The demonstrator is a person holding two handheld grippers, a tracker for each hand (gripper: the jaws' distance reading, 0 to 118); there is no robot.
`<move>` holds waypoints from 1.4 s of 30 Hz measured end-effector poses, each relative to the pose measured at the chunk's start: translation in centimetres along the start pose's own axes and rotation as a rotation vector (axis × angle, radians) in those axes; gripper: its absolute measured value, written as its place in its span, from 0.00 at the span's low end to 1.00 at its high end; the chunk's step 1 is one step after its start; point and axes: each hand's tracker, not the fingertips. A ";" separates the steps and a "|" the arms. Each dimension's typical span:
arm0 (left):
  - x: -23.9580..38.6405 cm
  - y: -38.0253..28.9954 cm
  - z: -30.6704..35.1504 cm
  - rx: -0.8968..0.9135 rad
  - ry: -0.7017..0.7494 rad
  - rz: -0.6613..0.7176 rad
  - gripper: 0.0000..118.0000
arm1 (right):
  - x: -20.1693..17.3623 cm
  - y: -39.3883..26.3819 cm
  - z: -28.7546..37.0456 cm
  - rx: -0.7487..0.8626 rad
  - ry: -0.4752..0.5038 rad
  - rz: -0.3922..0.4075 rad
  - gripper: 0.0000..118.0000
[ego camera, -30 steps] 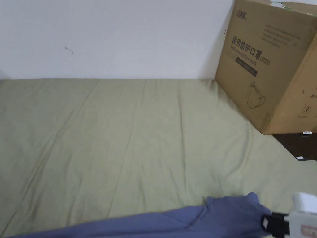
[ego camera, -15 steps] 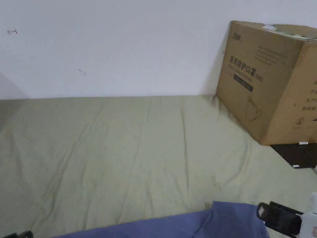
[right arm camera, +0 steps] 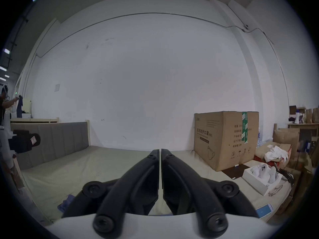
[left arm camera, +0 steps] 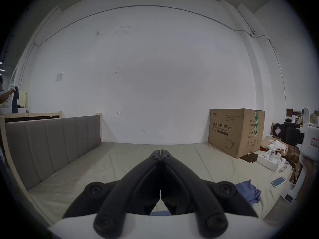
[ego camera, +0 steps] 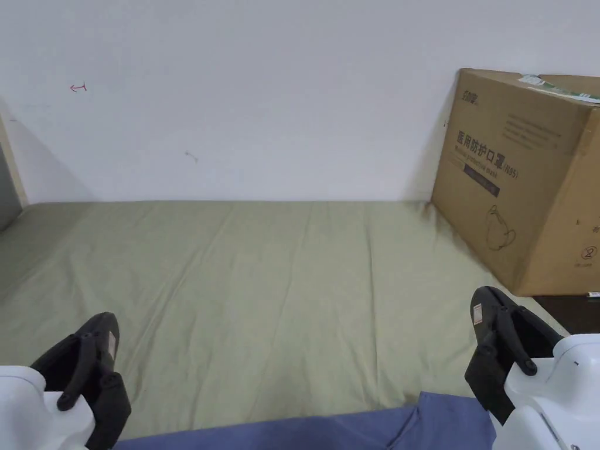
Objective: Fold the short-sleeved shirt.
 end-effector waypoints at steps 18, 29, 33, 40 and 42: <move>-22.8 -16.0 -13.2 -0.971 -0.281 0.776 0.49 | 0.6 -2.5 -3.2 -0.399 0.061 -0.038 0.02; -22.5 -26.7 -15.5 -0.857 -0.606 1.242 1.00 | -1.8 -4.1 -5.8 -0.543 0.114 -0.056 0.02; -20.6 -28.5 -17.9 -0.903 -0.647 1.133 0.75 | -3.2 -4.8 -6.8 -0.583 0.140 -0.075 0.02; -19.1 -28.1 -17.7 -0.989 -0.381 0.861 0.04 | -4.0 -5.1 -6.6 -0.613 0.170 -0.120 0.02; -18.4 -25.6 -17.5 -0.988 -0.332 0.790 0.04 | -3.6 -5.1 -6.5 -0.620 0.178 -0.116 0.02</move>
